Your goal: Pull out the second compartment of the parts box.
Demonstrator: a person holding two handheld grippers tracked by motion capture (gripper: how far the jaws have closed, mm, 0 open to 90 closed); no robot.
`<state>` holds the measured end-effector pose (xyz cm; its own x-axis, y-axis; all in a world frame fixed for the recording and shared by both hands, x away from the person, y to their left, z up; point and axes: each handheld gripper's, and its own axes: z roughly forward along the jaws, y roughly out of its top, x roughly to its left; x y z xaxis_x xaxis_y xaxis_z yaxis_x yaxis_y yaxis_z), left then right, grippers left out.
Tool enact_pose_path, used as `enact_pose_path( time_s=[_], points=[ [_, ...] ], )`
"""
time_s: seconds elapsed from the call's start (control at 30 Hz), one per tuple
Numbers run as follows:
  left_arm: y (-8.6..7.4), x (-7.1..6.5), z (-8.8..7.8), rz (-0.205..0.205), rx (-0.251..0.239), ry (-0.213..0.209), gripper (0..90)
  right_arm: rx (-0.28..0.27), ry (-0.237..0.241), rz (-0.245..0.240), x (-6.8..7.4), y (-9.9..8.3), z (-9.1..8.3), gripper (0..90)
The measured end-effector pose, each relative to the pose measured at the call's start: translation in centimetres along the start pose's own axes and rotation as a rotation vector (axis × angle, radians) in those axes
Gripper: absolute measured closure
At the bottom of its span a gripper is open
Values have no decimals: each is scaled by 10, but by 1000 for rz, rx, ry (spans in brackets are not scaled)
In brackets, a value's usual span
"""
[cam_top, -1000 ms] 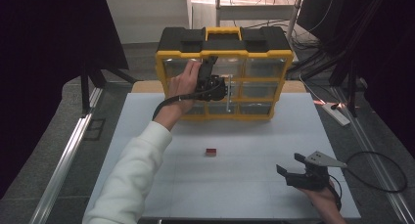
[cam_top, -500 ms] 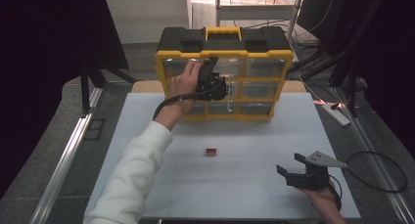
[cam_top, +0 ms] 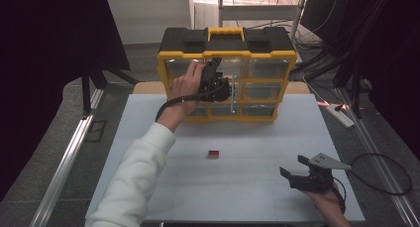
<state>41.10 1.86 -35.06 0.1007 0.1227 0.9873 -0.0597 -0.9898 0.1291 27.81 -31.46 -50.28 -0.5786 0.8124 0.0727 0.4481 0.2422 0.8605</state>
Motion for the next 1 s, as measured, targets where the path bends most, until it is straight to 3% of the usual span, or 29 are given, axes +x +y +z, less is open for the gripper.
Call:
enact_pose_path(
  time_s=[0.73,1.0],
  points=[
    [1,3,-2,-8,10,79,737,-6,-6,7,-1,0,-1,140],
    [1,1,-2,3,8,94,759,-4,-6,7,-1,0,-1,140]
  ],
)
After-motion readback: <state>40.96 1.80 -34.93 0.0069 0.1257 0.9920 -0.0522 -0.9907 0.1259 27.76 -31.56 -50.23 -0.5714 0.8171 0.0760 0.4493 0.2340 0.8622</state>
